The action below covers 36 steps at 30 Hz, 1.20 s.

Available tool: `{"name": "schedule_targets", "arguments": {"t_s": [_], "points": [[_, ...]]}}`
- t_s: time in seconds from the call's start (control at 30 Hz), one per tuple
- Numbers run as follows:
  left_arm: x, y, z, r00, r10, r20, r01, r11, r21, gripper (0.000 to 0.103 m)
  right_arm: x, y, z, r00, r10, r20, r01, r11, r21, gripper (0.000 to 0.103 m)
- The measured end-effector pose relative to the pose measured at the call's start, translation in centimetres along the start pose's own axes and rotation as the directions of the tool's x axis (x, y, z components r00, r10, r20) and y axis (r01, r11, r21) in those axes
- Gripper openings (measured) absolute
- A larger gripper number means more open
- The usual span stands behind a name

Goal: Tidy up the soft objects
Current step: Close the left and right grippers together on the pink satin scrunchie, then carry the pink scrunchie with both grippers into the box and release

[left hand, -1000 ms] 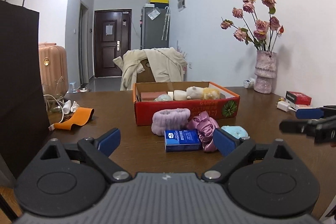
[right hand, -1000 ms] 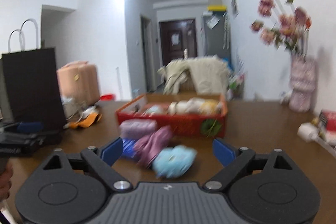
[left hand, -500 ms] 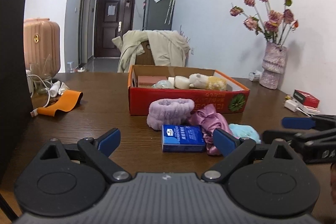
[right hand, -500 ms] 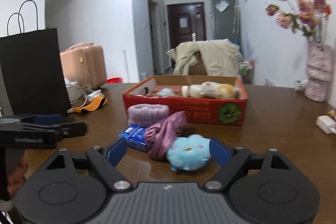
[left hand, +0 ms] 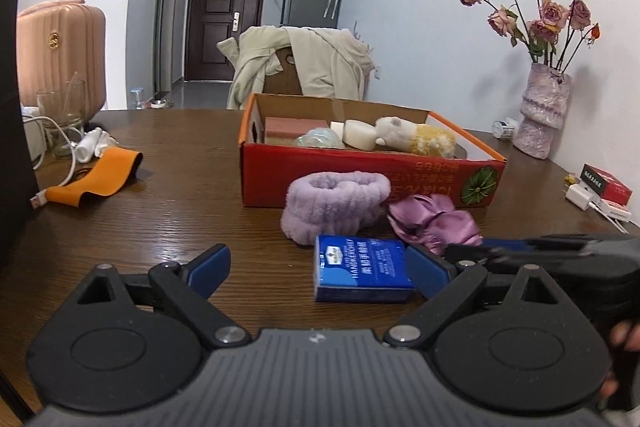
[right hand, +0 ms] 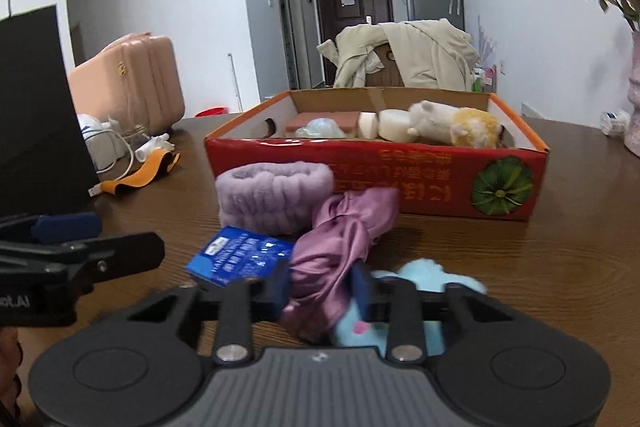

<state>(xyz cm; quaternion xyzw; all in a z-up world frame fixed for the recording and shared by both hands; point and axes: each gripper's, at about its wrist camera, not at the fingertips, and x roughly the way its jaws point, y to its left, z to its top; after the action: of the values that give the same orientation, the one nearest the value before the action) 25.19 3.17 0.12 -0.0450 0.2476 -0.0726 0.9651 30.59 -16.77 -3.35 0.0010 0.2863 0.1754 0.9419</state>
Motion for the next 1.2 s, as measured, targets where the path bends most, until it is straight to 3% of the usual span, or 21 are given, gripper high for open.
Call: {"name": "schedule_targets", "arguments": {"t_s": [0.1, 0.2, 0.3, 0.37, 0.5, 0.63, 0.7, 0.77, 0.87, 0.93, 1.0, 1.1, 1.17, 1.2], "points": [[-0.7, -0.2, -0.1, 1.0, -0.025, 0.017, 0.026, 1.0, -0.007, 0.096, -2.5, -1.8, 0.2, 0.999, 0.046, 0.029, -0.046, 0.999, 0.011, 0.022], [-1.5, -0.3, -0.3, 0.999, -0.041, 0.023, 0.042, 0.999, -0.023, 0.096, -6.1, -2.6, 0.0, 0.98, 0.197, 0.031, -0.196, 0.98, -0.04, 0.022], [-1.8, -0.4, -0.8, 0.997, -0.082, -0.002, 0.082, 0.995, -0.055, 0.093, -8.3, -2.6, -1.2, 0.913, 0.406, -0.04, -0.408, 0.912, -0.039, 0.024], [-1.4, -1.0, -1.4, 0.991, -0.122, -0.05, 0.118, 0.991, -0.069, 0.079, -8.5, -2.3, -2.2, 0.885, 0.456, -0.089, -0.461, 0.886, -0.05, 0.028], [-0.5, -2.1, -2.5, 0.968, -0.225, -0.11, 0.218, 0.974, -0.067, 0.048, -8.3, -2.7, -3.3, 0.892, 0.431, -0.133, -0.441, 0.896, -0.051, 0.028], [-0.1, -2.1, -3.0, 0.946, -0.303, -0.117, 0.291, 0.951, -0.109, 0.029, -8.4, -3.0, -3.5, 0.895, 0.419, -0.151, -0.432, 0.9, -0.063, 0.028], [-0.4, -2.2, -3.0, 0.95, -0.289, -0.12, 0.276, 0.954, -0.115, 0.028, -8.4, -3.4, -3.7, 0.916, 0.376, -0.137, -0.386, 0.921, -0.051, 0.028], [-0.6, -2.3, -3.2, 0.95, -0.289, -0.122, 0.274, 0.954, -0.124, 0.028, -8.5, -4.0, -3.6, 0.955, 0.274, -0.111, -0.279, 0.96, -0.029, 0.028], [-1.2, -2.2, -3.5, 0.953, -0.287, -0.093, 0.274, 0.953, -0.126, 0.046, -8.3, -4.8, -3.6, 0.972, 0.222, -0.079, -0.219, 0.975, 0.036, 0.027], [-1.7, -2.1, -3.5, 0.948, -0.311, -0.066, 0.303, 0.947, -0.11, 0.071, -8.0, -4.7, -3.7, 0.974, 0.213, -0.074, -0.21, 0.977, 0.044, 0.027], [-1.8, -2.5, -3.4, 0.951, -0.305, -0.058, 0.301, 0.951, -0.065, 0.076, -7.3, -4.7, -3.9, 0.977, 0.197, -0.08, -0.192, 0.979, 0.07, 0.028], [-0.8, -3.2, -3.4, 0.956, -0.28, -0.083, 0.28, 0.96, -0.012, 0.071, -6.2, -5.3, -4.1, 0.983, 0.16, -0.094, -0.146, 0.979, 0.142, 0.03], [0.0, -3.4, -3.3, 0.948, -0.305, -0.09, 0.306, 0.952, 0.006, 0.058, -6.0, -5.6, -4.1, 0.985, 0.15, -0.089, -0.134, 0.978, 0.16, 0.03], [0.3, -3.5, -3.4, 0.945, -0.309, -0.104, 0.312, 0.95, 0.01, 0.042, -6.0, -5.6, -4.0, 0.986, 0.145, -0.087, -0.13, 0.978, 0.161, 0.03]]}}
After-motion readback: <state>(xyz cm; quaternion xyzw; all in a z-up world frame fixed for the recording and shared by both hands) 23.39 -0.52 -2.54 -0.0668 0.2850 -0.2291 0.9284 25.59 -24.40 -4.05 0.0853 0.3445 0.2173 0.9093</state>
